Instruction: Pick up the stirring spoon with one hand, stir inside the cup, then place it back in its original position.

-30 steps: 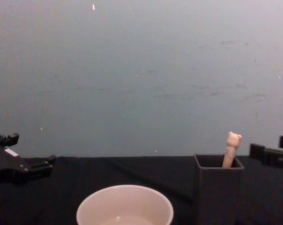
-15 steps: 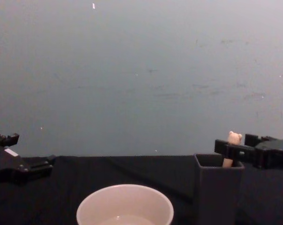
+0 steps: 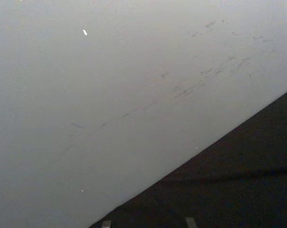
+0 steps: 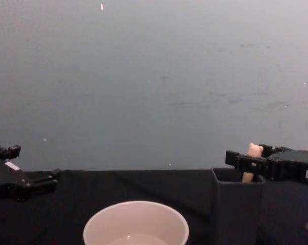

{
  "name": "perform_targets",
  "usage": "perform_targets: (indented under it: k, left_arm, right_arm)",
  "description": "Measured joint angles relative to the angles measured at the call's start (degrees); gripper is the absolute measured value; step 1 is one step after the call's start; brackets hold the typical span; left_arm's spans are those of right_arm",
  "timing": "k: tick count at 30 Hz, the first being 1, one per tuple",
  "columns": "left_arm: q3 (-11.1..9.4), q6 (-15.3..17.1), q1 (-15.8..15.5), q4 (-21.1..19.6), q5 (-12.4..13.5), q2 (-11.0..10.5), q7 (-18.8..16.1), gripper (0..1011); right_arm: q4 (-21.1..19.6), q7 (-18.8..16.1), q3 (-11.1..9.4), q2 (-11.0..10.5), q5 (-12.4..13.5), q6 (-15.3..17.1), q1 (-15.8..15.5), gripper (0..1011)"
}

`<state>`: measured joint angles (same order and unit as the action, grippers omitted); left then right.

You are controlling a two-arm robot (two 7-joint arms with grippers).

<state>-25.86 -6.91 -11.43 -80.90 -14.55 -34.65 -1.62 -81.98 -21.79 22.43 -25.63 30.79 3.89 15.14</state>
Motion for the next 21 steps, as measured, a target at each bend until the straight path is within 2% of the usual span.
perform_targets:
  k: [8,21]
  left_arm:
    - [0.0,0.0,0.0,0.0,0.0,0.0,0.0,1001]
    - [0.0,0.0,0.0,0.0,0.0,0.0,0.0,1001]
  right_arm:
    - [-0.1,0.0,0.0,-0.1,0.1,0.0,-0.1,999]
    - [-0.2,0.0,-0.1,-0.2,0.3,-0.1,-0.2,677]
